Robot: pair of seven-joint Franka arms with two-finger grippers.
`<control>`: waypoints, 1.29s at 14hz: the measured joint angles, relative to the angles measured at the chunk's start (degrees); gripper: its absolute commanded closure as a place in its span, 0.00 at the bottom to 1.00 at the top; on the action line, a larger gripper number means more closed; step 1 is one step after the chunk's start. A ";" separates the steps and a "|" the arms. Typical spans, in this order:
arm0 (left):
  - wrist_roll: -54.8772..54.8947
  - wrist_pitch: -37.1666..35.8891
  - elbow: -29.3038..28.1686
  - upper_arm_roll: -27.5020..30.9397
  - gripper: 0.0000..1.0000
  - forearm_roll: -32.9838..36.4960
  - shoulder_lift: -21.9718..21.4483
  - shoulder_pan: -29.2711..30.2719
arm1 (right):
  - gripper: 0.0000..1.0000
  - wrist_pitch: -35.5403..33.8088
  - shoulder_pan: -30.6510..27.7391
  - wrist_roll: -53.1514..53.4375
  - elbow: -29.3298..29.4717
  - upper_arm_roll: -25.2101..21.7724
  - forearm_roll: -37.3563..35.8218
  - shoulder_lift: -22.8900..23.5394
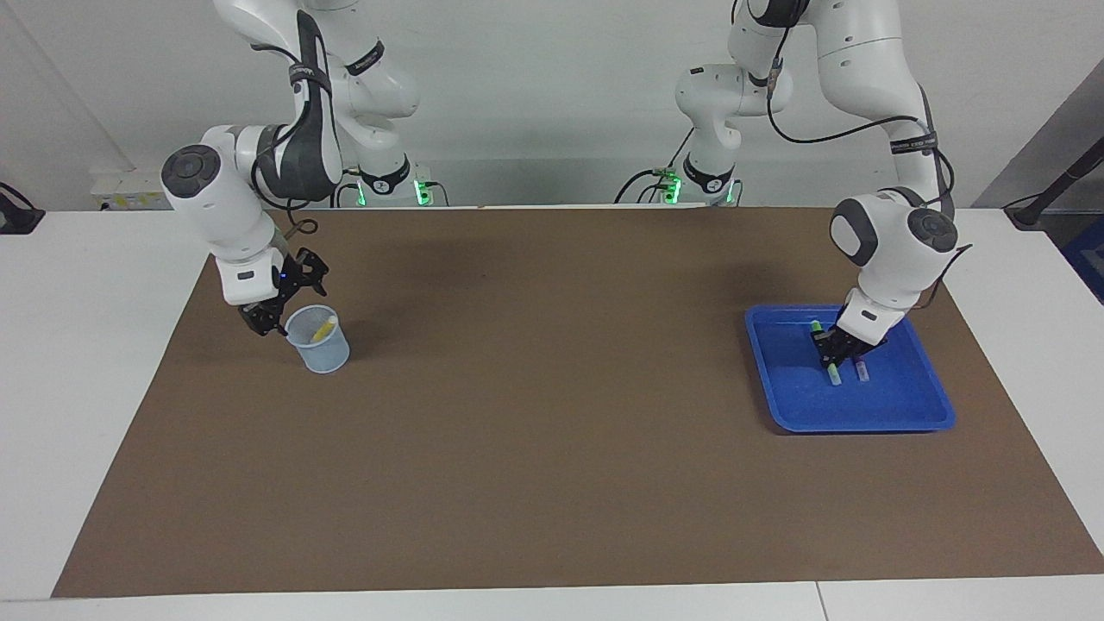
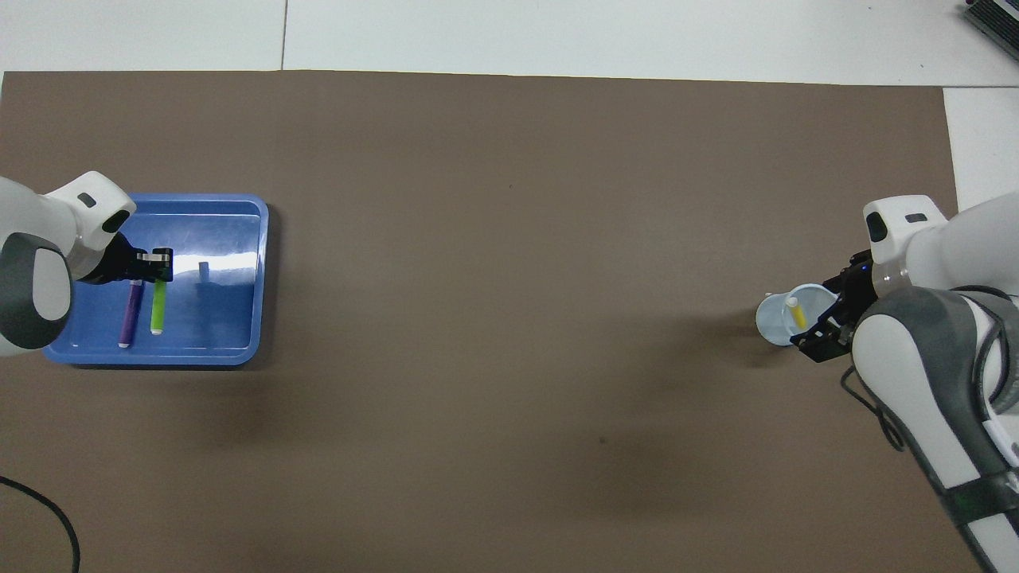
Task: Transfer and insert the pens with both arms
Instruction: 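Grasp and lift the green pen with the left gripper, then grasp the green pen with the right gripper from the left gripper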
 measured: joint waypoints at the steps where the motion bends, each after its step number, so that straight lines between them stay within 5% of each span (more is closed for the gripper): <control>1: -1.90 -1.48 0.62 -0.31 1.00 -0.69 -0.55 0.00 | 0.00 -1.54 1.66 3.11 1.08 0.18 0.07 -0.44; 11: -37.24 -12.92 1.35 -1.92 1.00 -11.19 -10.17 -5.77 | 0.00 -4.87 9.76 32.43 4.83 0.85 19.14 -1.18; 18: -56.71 -16.26 -1.49 -1.90 1.00 -24.32 -16.94 -7.40 | 0.00 1.36 15.77 58.54 5.03 0.89 34.51 -1.17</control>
